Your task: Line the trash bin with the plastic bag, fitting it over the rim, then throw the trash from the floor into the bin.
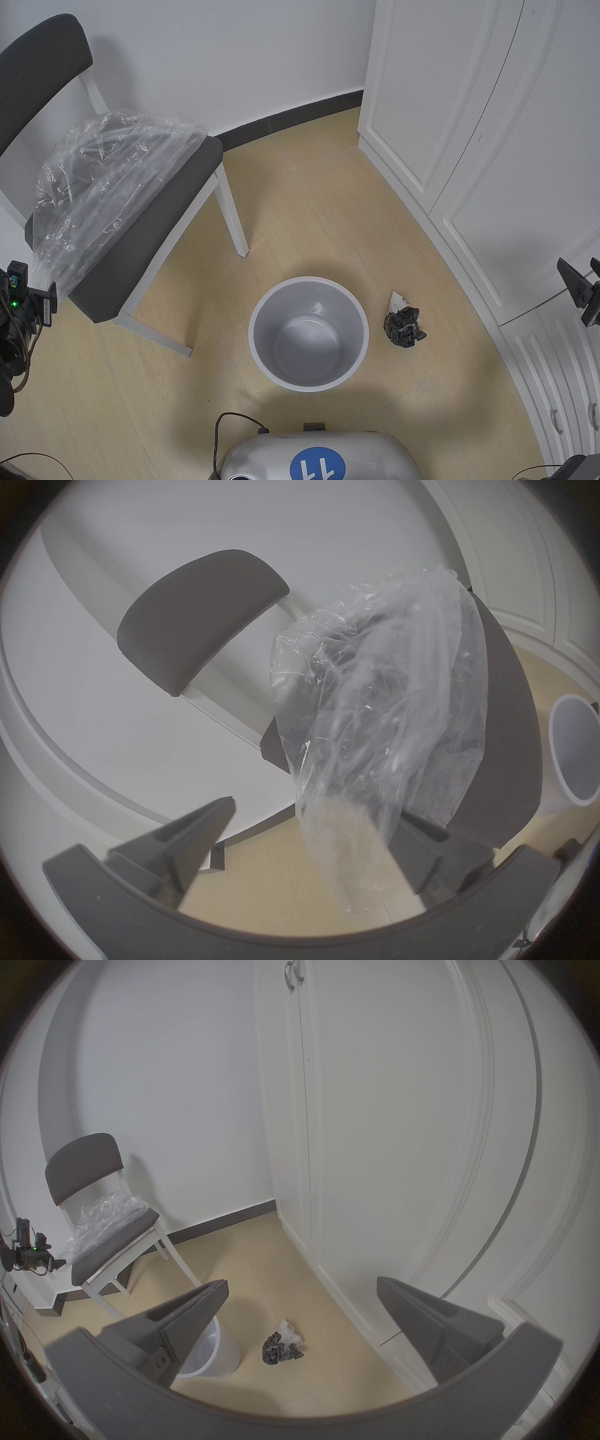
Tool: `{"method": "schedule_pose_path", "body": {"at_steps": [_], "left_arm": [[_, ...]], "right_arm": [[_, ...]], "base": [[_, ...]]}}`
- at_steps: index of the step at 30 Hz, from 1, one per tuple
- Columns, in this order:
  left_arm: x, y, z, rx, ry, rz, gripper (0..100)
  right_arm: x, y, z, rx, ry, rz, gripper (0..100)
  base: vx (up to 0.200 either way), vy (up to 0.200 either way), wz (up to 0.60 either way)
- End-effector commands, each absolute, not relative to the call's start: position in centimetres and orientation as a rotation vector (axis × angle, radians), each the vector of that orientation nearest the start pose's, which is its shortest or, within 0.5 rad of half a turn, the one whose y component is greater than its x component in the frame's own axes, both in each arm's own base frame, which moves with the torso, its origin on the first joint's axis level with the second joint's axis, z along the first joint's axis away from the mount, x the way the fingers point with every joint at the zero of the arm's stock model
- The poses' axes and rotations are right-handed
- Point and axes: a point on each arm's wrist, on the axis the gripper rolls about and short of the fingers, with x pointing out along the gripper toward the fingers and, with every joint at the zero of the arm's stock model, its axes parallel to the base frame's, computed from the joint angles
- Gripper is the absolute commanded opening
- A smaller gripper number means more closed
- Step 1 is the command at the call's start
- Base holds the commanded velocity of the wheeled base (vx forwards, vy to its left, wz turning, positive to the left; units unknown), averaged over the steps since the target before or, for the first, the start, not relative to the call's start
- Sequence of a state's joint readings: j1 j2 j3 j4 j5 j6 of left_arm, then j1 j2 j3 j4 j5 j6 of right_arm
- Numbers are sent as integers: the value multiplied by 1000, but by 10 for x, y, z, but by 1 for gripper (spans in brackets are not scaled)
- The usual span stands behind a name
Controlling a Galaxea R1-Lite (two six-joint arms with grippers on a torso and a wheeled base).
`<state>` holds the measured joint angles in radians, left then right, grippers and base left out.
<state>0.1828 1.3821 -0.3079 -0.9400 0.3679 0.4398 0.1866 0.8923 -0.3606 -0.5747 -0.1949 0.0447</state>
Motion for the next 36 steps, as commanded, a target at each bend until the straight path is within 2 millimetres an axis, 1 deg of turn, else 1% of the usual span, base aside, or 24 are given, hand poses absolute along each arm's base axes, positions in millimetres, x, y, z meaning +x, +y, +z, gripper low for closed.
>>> {"method": "schedule_pose_path", "body": {"at_steps": [1,10,17,20,24,25,26,27,28,31,32,33,36], "left_arm": [[190,43,163,440,258,511,0],[185,41,163,442,244,480,0],[172,33,178,423,122,351,0],[169,22,185,357,65,299,0],[162,12,190,292,18,249,0],[162,12,190,292,18,249,0],[159,5,192,266,-1,210,0],[159,5,192,266,-1,210,0],[159,-5,194,236,-19,145,0],[159,-17,197,219,-40,74,0],[159,-17,197,219,-40,73,0],[159,-21,198,215,-52,49,0],[158,-27,201,196,-70,15,0]], "right_arm": [[102,15,214,52,-39,-7,100],[104,15,213,53,-35,-5,100],[103,21,208,47,-18,54,100],[102,27,208,46,-14,106,100],[104,32,208,46,-4,137,100],[104,32,208,46,-4,137,100],[108,35,207,48,11,149,100],[108,35,207,48,11,149,100],[115,39,205,68,28,146,100],[128,48,203,111,27,120,100],[128,48,202,111,30,118,100],[135,53,200,125,32,96,100],[143,62,194,129,54,99,100]], "base": [[0,0,0],[0,0,0],[0,0,0],[0,0,0],[0,0,0],[0,0,0],[0,0,0],[0,0,0],[0,0,0],[0,0,0],[0,0,0],[0,0,0],[0,0,0]]}}
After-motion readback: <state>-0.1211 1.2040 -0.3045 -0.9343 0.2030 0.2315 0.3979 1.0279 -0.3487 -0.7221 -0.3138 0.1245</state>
